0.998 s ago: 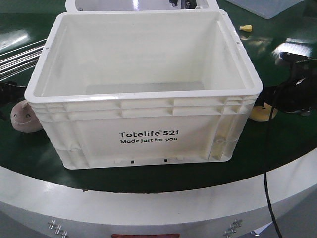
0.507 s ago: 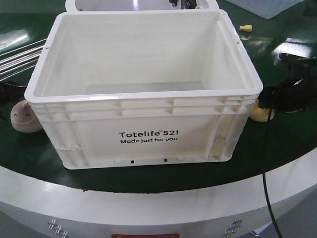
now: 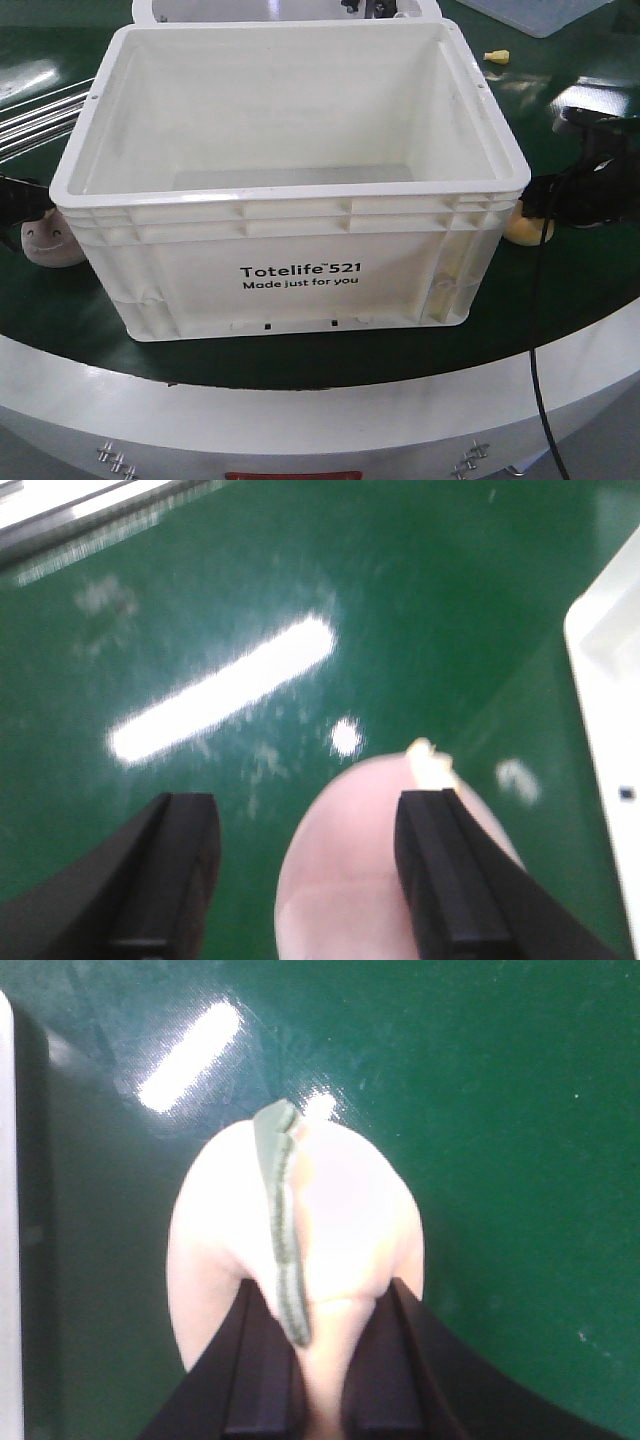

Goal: Place moving items into box and shelve
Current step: 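Close left gripper on pink plush and right gripper on peach plush, then lift both plush balls up and over the crate rim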

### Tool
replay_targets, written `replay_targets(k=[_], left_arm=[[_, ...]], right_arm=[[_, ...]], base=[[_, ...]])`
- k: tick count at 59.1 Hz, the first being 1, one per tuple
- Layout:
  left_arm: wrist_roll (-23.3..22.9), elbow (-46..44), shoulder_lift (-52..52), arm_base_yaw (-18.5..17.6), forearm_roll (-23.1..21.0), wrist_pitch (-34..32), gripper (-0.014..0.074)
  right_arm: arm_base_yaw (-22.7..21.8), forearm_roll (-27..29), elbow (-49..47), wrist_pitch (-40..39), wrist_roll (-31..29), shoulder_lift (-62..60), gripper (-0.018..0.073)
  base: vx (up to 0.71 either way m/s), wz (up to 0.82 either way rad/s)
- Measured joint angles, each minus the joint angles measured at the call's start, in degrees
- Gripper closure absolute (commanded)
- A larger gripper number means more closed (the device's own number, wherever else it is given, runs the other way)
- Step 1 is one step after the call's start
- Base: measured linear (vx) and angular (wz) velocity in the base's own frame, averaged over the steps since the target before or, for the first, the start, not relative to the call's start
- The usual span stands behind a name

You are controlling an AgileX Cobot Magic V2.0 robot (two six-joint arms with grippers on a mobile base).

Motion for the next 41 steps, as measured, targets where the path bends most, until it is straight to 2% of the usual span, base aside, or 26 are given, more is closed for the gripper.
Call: replay_targets(k=[41], left_arm=[[0.93, -0.14, 0.09, -3.33, -0.31, 1.36, 0.0090]], right_arm=[[0.00, 0.05, 0.00, 0.00, -0.11, 0.00, 0.0575]], base=[[0.00, 0.00]])
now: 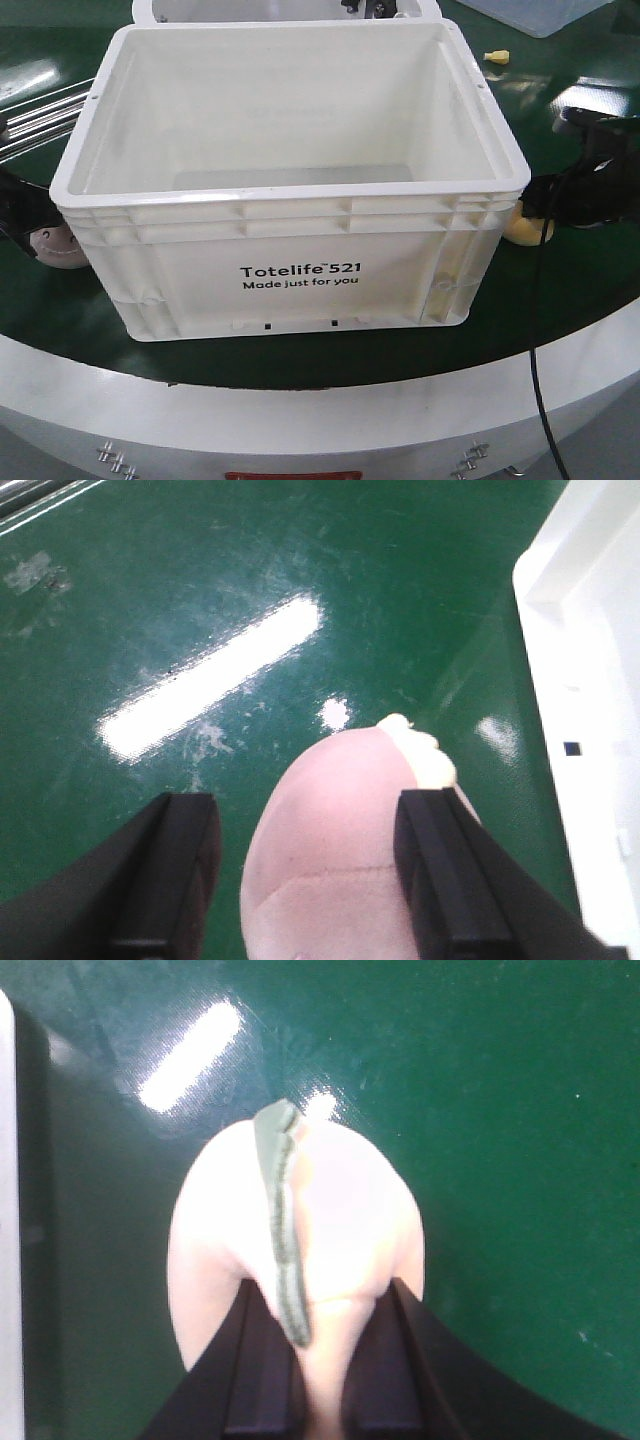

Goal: Place moving items into box and shelve
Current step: 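Lift both plush balls up and over the crate rim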

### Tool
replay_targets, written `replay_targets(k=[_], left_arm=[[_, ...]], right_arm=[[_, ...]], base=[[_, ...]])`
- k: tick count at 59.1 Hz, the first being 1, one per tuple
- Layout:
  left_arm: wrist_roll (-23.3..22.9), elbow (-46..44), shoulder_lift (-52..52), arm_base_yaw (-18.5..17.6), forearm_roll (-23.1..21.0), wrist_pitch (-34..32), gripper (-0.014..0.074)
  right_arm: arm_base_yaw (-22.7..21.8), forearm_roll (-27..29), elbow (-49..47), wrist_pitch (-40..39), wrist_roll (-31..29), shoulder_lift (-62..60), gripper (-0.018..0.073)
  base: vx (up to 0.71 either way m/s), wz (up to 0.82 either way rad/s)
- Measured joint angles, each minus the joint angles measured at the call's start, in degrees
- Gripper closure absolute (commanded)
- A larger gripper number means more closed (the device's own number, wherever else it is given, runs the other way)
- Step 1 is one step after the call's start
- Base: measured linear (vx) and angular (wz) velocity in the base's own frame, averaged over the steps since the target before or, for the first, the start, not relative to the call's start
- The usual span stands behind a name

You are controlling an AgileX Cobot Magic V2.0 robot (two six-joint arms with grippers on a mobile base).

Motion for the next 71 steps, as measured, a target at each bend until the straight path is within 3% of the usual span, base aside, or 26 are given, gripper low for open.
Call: replay_targets(k=[38, 71], left_arm=[[0.11, -4.96, 0.00, 0.00, -0.13, 8.55, 0.0090], [0.11, -5.61, 6.22, -0.10, -2.31, 9.71, 0.0090]], right_arm=[[0.00, 0.00, 0.00, 0.00, -0.25, 0.00, 0.0575], [0.00, 0.18, 0.00, -0.05, -0.36, 0.00, 0.0575]], base=[[0.00, 0.00], [0.00, 0.00]])
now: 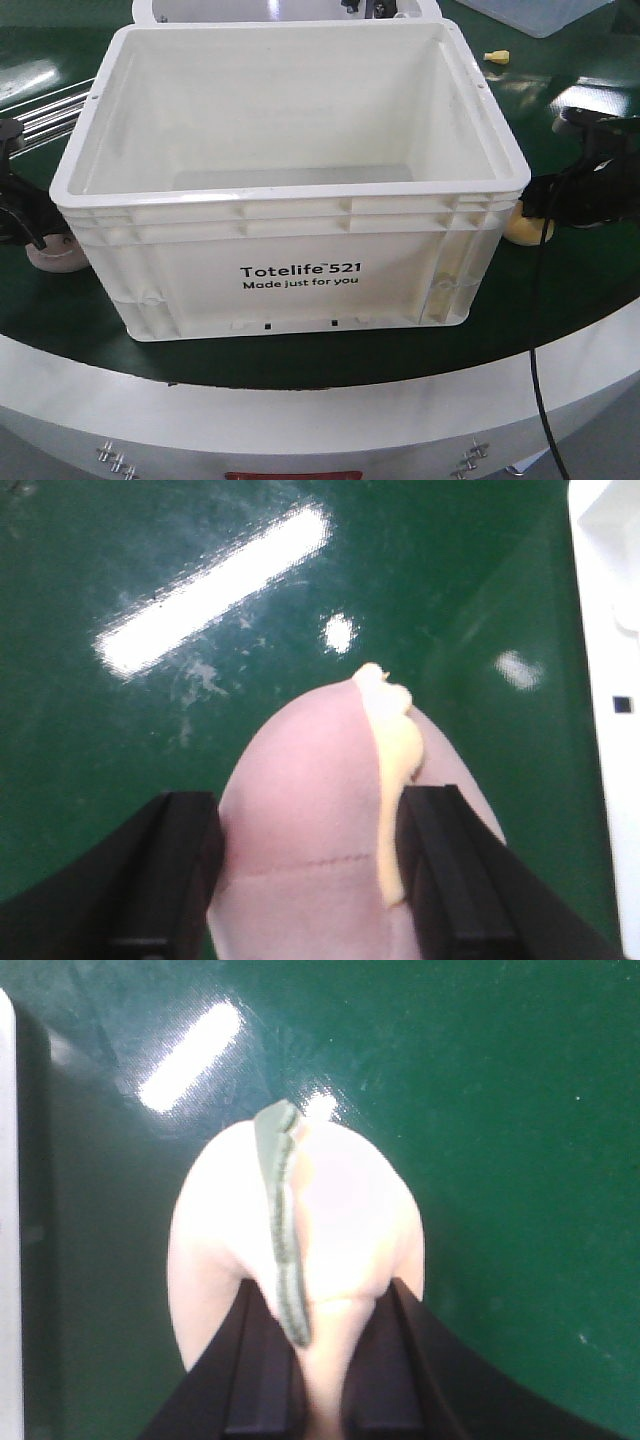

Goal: Place moving items into box and shelve
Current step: 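Lift both plush balls up and over the crate rim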

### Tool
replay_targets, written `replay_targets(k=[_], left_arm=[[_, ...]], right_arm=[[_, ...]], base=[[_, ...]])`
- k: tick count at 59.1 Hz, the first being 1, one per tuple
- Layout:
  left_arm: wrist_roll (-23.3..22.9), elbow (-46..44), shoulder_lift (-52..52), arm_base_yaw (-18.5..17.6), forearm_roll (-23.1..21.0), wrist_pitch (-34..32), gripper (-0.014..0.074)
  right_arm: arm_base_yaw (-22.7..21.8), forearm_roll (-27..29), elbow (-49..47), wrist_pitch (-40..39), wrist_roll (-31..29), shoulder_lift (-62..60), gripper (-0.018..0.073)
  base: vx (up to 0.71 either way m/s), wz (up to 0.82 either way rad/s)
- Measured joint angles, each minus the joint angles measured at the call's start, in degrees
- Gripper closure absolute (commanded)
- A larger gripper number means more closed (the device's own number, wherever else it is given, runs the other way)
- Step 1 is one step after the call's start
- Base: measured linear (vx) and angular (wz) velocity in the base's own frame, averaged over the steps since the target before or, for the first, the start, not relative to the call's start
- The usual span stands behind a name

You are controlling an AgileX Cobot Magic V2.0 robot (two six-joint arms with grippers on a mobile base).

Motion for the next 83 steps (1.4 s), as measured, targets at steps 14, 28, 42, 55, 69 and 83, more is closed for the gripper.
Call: replay_targets(k=[14, 28, 42, 55, 69, 83], left_arm=[[0.08, -0.71, 3.83, 0.00, -2.07, -1.94, 0.0176], [0.20, -1.09, 4.76, 0.00, -2.25, -2.75, 0.0622], [0.22, -1.09, 4.76, 0.00, -2.25, -2.80, 0.0622], [0.26, -0.91, 2.94, 0.00, -2.25, -2.80, 0.0621], [0.41, 0.08, -2.85, 0.00, -2.20, -3.18, 0.0620], [0.41, 0.12, -11.09, 0.00, -2.20, -8.41, 0.0620]], right_arm=[[0.00, 0.00, 0.00, 0.00, -0.04, 0.00, 0.0575], [0.00, 0.02, 0.00, -0.06, -0.04, 0.00, 0.0575], [0.00, 0.02, 0.00, -0.11, -0.04, 0.00, 0.0575], [0.00, 0.02, 0.00, -0.37, -0.44, 0.00, 0.0574], [0.00, 0.02, 0.00, -2.66, -1.57, -2.53, 0.0572], [0.00, -0.16, 0.00, -5.82, -1.63, -10.41, 0.0572]], base=[[0.00, 0.00], [0.00, 0.00], [0.00, 0.00], [0.00, 0.00], [0.00, 0.00], [0.00, 0.00]])
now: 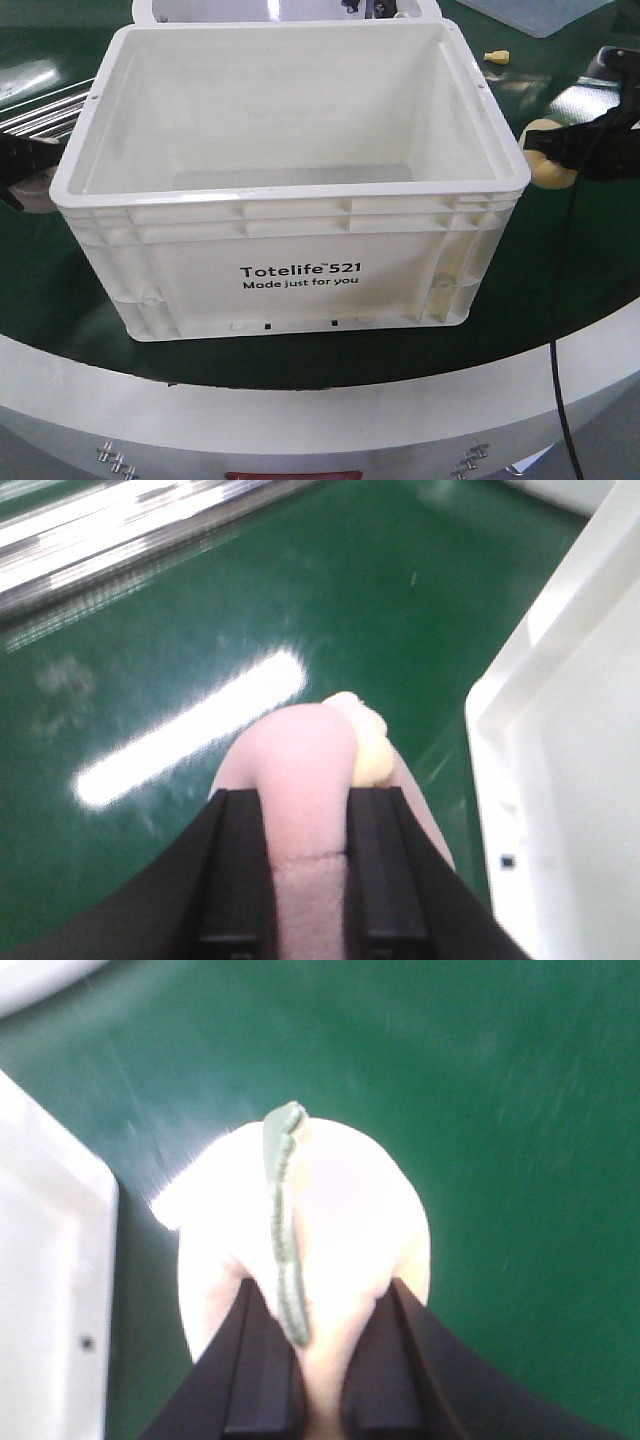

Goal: Place moving items into box and shelve
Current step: 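Lift both plush balls up and over the crate rim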

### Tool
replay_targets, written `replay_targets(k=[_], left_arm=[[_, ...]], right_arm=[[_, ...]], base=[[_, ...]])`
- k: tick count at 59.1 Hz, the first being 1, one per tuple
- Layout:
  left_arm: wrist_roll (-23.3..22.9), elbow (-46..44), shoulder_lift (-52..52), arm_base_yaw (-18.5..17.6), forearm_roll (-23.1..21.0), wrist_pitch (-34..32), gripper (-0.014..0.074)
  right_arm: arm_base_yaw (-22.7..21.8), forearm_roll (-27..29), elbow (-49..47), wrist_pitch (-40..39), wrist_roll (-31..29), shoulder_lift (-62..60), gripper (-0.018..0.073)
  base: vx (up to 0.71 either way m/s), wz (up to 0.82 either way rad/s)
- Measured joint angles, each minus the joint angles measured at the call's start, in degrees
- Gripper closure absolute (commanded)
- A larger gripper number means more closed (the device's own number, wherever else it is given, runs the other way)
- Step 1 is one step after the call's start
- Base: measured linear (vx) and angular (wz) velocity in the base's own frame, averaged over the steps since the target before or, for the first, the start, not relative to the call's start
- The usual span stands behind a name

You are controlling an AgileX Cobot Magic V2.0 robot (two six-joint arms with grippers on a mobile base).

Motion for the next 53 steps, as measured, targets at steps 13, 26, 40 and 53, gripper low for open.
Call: replay_targets(k=[13, 26, 40, 53], left_arm=[[0.00, 0.00, -6.70, 0.00, 0.00, -4.24, 0.0620], [-0.06, 0.13, -13.28, 0.00, 0.00, -8.79, 0.0620], [-0.34, 0.13, -16.56, -4.61, 0.04, -12.06, 0.0620], [-0.34, 0.20, -16.74, -13.15, 0.11, -14.69, 0.0619]], right_arm=[[0.00, -0.17, 0.00, -1.40, -0.12, -6.83, 0.0572], [0.00, -0.21, 0.00, -2.22, -0.17, -13.68, 0.0572], [4.26, 0.19, 0.10, -2.63, -3.53, -18.57, 0.0572], [16.24, 0.19, 0.10, -4.40, -7.56, -21.17, 0.0572]], base=[[0.00, 0.00], [0.00, 0.00], [0.00, 0.00], [0.00, 0.00]])
